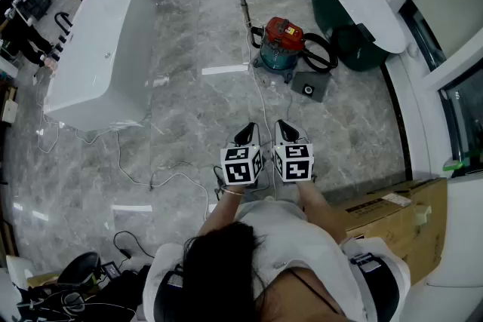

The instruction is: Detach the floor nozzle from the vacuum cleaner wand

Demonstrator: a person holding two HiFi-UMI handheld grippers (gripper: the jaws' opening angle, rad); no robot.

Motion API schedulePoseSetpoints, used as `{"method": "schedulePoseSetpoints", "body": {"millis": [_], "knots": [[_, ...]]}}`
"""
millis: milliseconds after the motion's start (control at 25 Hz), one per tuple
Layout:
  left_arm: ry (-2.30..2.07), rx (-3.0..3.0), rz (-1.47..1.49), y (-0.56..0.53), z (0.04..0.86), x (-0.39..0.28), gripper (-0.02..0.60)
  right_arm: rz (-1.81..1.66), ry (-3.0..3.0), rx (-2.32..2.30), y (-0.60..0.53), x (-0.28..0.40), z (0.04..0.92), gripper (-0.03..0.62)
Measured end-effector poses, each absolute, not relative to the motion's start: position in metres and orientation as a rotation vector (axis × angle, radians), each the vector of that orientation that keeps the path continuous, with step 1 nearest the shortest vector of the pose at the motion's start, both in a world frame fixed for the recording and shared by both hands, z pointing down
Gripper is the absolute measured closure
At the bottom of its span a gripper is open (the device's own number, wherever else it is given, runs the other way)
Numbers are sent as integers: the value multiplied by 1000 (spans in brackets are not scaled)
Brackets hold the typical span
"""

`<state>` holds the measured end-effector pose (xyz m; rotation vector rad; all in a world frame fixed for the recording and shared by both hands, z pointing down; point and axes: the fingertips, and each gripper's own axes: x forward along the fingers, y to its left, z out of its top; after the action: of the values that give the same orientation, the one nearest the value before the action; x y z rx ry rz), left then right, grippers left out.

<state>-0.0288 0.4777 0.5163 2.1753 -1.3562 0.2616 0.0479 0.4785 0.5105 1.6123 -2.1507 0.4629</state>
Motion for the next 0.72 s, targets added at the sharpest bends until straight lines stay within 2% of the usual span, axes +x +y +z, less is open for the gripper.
{"method": "schedulePoseSetpoints", "body": {"millis": [720], "knots": [[-1352, 2179, 229, 438, 515, -56, 567, 505, -2140, 1622, 443, 18, 517, 579]]}}
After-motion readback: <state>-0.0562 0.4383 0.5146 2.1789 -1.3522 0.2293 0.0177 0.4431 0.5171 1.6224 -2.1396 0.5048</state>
